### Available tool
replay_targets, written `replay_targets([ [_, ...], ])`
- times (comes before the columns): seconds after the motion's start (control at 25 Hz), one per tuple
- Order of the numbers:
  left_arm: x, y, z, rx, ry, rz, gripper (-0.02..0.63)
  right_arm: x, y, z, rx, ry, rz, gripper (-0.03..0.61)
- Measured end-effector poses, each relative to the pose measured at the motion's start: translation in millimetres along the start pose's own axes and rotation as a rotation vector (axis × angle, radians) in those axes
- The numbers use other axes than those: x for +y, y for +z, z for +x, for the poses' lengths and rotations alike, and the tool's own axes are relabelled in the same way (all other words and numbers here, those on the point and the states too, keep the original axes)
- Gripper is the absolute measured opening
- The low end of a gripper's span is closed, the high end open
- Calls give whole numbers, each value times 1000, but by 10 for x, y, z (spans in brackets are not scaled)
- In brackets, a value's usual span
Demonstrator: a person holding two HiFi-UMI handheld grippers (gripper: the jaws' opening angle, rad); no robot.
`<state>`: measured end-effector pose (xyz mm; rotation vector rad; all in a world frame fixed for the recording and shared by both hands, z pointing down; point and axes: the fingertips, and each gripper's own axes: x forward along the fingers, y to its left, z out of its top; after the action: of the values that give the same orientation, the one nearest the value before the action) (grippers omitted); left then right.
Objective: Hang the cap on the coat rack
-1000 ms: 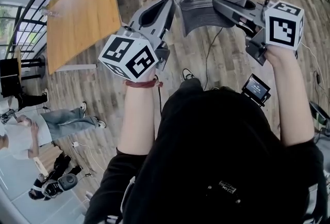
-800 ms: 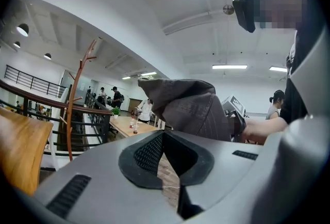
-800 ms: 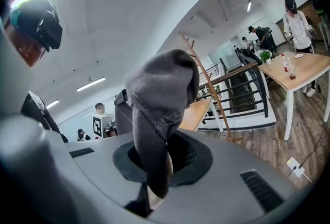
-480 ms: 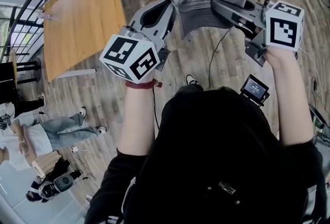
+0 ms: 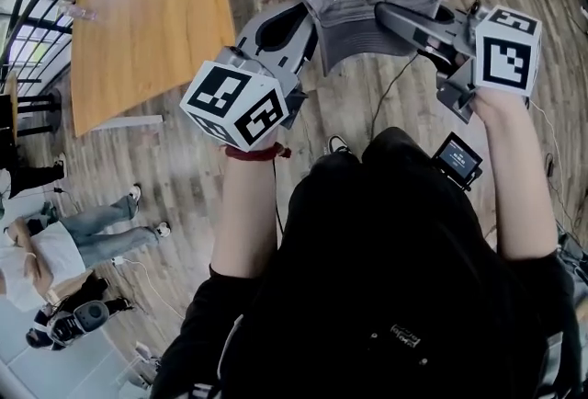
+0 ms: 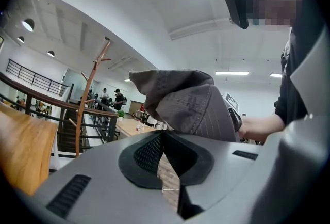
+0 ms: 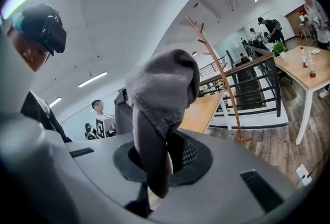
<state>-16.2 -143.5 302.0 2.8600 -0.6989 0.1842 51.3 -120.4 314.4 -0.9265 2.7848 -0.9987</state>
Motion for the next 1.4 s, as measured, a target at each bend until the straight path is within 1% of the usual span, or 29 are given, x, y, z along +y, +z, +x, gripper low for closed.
replay_targets([
  [0.2,-40,57,-14,-24,11,-1,6,32,11,9,-5,32,-2,43],
  [0.32,-52,82,-19,-16,19,0,6,58,36,11,-9,43,-5,43],
  [0.52,-62,148,-59,-10,27,7,6,100,28,1,-7,56,35,43],
  [0.8,-126,151,-73,-4,35,12,6,184,78,-13,-3,85,-10,43],
  [0.96,-126,179,-85,-6,28,9,6,205,69,-2,-4,85,19,43],
  [1.12,-85,124,-24,-5,-3,-6,6,120,41,8,-9,72,37,43],
  [1.4,-62,86,22,-18,-12,-24,6,83,41,9,-17,61,30,43],
])
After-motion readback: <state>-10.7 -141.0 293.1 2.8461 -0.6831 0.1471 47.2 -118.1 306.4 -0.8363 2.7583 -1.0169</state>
